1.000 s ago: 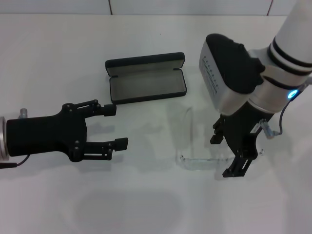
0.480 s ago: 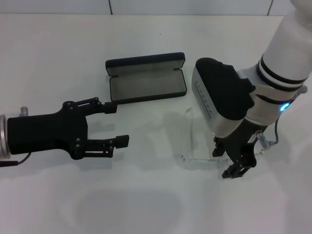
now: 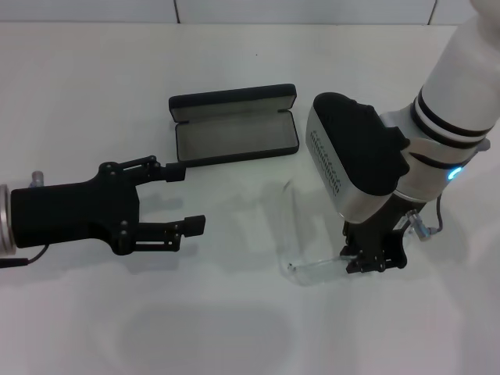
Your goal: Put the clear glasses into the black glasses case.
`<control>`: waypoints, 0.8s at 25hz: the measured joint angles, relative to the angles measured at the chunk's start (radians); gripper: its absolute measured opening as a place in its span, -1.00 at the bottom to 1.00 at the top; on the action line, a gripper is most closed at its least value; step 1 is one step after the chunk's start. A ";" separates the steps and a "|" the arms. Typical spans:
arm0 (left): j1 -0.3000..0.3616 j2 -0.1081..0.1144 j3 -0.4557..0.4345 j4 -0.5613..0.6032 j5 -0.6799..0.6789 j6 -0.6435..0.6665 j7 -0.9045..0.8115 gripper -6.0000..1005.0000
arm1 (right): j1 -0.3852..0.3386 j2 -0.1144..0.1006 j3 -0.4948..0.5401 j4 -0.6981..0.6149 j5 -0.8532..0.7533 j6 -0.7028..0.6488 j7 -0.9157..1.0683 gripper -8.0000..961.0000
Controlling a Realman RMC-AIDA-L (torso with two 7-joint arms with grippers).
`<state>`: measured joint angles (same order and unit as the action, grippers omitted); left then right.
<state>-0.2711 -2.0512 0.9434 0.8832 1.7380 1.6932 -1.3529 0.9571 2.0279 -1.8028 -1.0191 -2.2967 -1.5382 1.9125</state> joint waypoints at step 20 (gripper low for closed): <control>-0.010 -0.034 -0.087 -0.003 -0.322 0.089 -0.008 0.50 | -0.342 -0.007 0.366 -0.259 0.272 -0.094 -0.217 -0.77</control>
<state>-0.2812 -2.0851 0.8564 0.8802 1.4161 1.7820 -1.3612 0.6155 2.0204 -1.4364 -1.2777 -2.0251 -1.6320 1.6951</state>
